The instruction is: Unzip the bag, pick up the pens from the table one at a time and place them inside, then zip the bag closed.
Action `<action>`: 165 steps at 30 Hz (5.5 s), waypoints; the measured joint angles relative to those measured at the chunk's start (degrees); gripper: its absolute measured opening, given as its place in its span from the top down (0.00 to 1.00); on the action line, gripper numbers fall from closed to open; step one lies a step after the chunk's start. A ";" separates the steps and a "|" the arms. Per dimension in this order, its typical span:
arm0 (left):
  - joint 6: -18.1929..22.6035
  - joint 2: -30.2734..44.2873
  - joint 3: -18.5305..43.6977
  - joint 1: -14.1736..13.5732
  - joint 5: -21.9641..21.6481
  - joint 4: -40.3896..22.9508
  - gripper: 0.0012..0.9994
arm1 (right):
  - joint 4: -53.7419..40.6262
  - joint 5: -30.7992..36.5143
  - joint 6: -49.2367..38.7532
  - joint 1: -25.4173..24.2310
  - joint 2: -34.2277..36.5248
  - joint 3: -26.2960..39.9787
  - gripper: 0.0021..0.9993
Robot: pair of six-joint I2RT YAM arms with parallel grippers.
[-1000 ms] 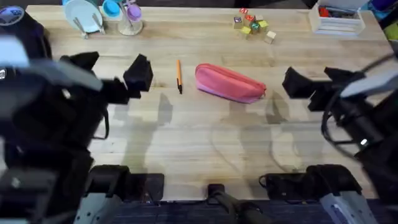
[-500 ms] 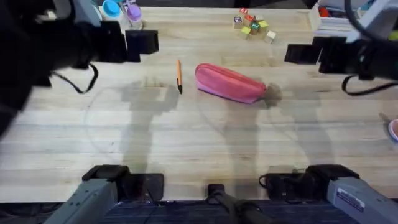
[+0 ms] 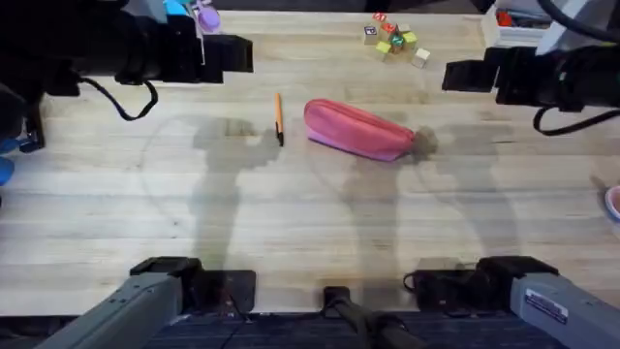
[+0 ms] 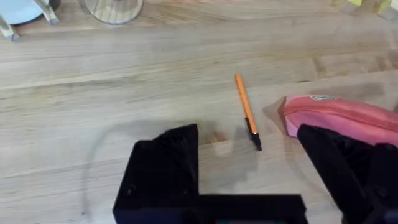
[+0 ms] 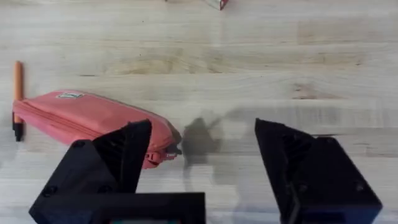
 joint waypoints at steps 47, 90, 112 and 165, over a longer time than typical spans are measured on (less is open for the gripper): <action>56.15 19.26 0.07 -4.08 36.42 11.32 0.01 | 2.04 0.00 0.01 0.00 0.00 0.00 0.00; 57.86 40.72 0.09 -9.55 44.13 22.19 0.95 | 1.77 0.00 -1.99 0.00 0.00 0.00 0.00; 57.86 40.72 0.09 -9.53 44.13 22.17 0.96 | -15.75 -7.03 5.33 0.02 0.00 0.02 0.00; 57.86 40.72 0.09 -9.53 44.13 22.17 0.96 | -4.50 -47.70 17.99 -26.03 -8.55 -23.43 0.00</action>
